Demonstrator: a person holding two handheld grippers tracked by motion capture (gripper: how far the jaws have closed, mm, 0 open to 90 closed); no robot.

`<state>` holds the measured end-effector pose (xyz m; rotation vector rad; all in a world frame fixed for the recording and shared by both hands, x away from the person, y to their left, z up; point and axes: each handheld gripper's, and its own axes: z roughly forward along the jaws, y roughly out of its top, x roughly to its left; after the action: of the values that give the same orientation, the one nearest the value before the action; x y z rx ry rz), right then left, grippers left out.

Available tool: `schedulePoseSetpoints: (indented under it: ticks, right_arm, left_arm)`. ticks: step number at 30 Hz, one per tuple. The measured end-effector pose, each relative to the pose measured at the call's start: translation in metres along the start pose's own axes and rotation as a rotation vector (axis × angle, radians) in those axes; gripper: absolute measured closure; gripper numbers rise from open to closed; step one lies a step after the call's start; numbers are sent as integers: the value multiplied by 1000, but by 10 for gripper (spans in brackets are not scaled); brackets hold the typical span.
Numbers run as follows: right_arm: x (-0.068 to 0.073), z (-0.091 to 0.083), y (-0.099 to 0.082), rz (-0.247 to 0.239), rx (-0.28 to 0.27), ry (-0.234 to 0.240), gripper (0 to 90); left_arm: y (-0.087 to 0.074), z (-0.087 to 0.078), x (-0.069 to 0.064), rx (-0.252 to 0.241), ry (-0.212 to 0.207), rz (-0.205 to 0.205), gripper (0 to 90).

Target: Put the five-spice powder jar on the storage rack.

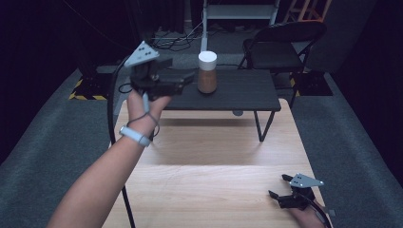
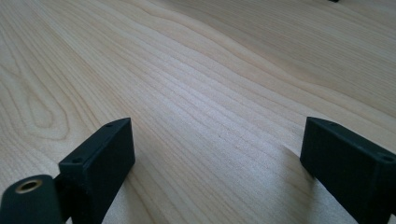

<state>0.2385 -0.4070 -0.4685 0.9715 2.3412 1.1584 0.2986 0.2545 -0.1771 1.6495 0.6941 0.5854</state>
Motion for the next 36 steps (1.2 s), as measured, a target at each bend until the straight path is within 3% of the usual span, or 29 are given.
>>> schedulePoseSetpoints:
  ticks: [4, 10, 13, 15, 16, 17, 21, 24, 26, 28, 31, 34, 36]
  right_arm:
    - [1, 0, 0, 1, -1, -2, 99]
    - [1, 0, 0, 4, -1, -5, 99]
    - [2, 0, 0, 5, -1, -7, 99]
    - [2, 0, 0, 5, -1, -8, 99]
    - [2, 0, 0, 5, -1, -7, 98]
    - [2, 0, 0, 6, 0, -8, 98]
    - [3, -1, -1, 8, -1, -11, 97]
    - [3, -1, -1, 10, 0, -13, 95]
    - [4, 0, -1, 12, 0, -15, 95]
    - [4, 0, 0, 12, 0, -15, 95]
    - [4, 0, -1, 10, -1, -16, 95]
    - [4, 0, -1, 10, -1, -16, 95]
    - [3, 0, 0, 10, 0, -17, 95]
  left_arm:
    - [-33, -37, -17, 25, 15, 19, 144]
    - [-111, -72, -41, 145, 71, 89, 136]
    - [-156, -83, -46, 189, 87, 68, 131]
    - [-167, -85, -47, 198, 88, 54, 127]
    - [-200, -88, -54, 236, 113, 40, 126]
    - [-215, -89, -57, 248, 119, 33, 126]
    - [-255, -84, -61, 335, 142, 28, 126]
    - [-279, -79, -57, 347, 157, -16, 120]
    - [-293, -75, -54, 340, 176, -71, 119]
    - [-304, -72, -48, 343, 162, -122, 118]
    - [-308, -66, -46, 400, 160, -99, 117]
    - [-311, -67, -45, 371, 148, -85, 118]
    - [-309, -63, -45, 407, 137, -85, 118]
